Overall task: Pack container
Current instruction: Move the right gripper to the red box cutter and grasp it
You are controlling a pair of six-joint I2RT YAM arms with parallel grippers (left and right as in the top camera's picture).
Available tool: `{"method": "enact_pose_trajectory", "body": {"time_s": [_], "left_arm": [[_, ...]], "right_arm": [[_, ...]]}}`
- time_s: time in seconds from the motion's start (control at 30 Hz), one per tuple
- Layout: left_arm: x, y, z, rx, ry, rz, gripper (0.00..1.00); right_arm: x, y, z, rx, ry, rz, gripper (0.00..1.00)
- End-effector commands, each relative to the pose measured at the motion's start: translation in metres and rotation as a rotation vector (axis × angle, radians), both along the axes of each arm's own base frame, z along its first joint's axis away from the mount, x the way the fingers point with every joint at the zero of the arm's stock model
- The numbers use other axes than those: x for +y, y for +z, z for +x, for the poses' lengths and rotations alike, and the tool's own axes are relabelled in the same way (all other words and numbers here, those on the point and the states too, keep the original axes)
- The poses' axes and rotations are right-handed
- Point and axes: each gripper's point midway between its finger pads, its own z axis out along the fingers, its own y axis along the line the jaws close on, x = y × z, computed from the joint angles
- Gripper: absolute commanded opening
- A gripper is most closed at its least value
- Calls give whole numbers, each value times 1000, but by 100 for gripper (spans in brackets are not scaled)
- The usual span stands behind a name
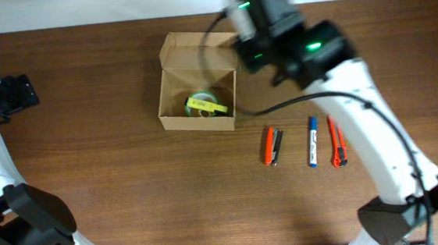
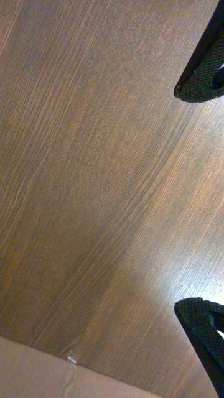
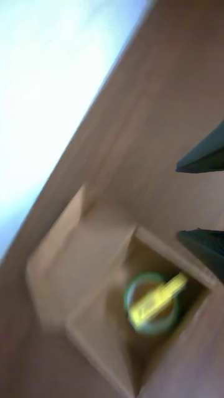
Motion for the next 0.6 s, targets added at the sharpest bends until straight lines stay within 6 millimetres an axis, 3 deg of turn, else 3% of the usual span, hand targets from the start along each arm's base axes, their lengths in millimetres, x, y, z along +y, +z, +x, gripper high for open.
{"method": "enact_pose_trajectory", "body": {"time_s": [0.0, 0.13, 0.23, 0.4, 0.53, 0.57], "left_arm": [[-2, 0, -1, 4, -21, -3, 100], [-2, 0, -1, 4, -21, -3, 100], [-2, 0, -1, 4, -21, -3, 100], [-2, 0, -1, 4, -21, -3, 100], [-2, 0, -1, 4, -21, -3, 100], [-2, 0, -1, 4, -21, -3, 100]], "right_arm": [[-71, 3, 4, 22, -271, 54, 28], [-155, -6, -5, 70, -479, 57, 28], [-194, -34, -22, 139, -539, 45, 29], [-222, -126, -68, 302, -530, 61, 30], [-227, -187, -102, 400, -550, 71, 40], [-227, -200, -108, 418, -553, 68, 48]]}}
